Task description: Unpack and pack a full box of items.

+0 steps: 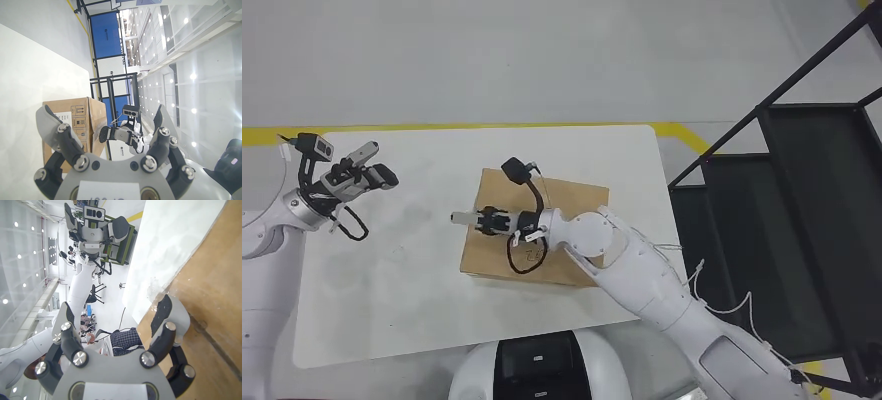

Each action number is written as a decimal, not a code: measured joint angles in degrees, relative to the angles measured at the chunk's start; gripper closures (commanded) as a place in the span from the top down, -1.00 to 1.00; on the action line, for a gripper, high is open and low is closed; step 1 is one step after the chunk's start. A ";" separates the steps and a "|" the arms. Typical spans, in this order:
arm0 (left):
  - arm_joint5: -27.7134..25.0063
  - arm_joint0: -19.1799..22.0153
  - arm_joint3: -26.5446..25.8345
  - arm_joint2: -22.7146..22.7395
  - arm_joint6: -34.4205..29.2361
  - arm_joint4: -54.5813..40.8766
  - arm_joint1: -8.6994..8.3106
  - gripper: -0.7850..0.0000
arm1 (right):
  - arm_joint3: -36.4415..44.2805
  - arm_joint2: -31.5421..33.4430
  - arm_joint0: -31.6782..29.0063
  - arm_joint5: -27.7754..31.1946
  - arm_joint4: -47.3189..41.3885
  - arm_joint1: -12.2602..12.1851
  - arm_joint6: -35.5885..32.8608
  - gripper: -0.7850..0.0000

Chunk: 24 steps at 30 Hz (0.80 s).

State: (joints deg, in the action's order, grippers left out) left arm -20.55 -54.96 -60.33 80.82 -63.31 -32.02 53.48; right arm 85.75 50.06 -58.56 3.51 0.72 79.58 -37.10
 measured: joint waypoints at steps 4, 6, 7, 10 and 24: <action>-0.19 0.27 -0.06 -0.04 0.00 0.01 0.05 1.00 | 7.35 4.89 -5.12 0.55 -2.56 -1.61 -3.92 1.00; -0.49 0.55 -0.74 -0.21 -0.19 0.14 0.11 1.00 | 11.64 8.39 -8.46 0.42 -2.81 -2.66 -5.93 1.00; -0.69 0.69 -1.13 -0.33 -0.23 0.16 0.16 1.00 | 13.49 10.10 -10.06 0.55 -2.83 -3.11 -6.32 1.00; -1.62 1.12 -2.47 -0.83 0.46 -0.07 0.41 1.00 | 19.30 16.80 -16.01 2.98 -2.83 -4.45 -4.42 1.00; -1.44 3.74 -6.53 -7.00 2.90 2.00 2.15 1.00 | 24.69 39.03 -35.90 19.20 -8.83 -6.74 9.15 1.00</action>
State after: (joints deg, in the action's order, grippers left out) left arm -21.99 -51.22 -66.86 73.82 -60.41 -30.02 55.63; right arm 110.44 89.09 -94.46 22.71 -8.11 72.84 -27.95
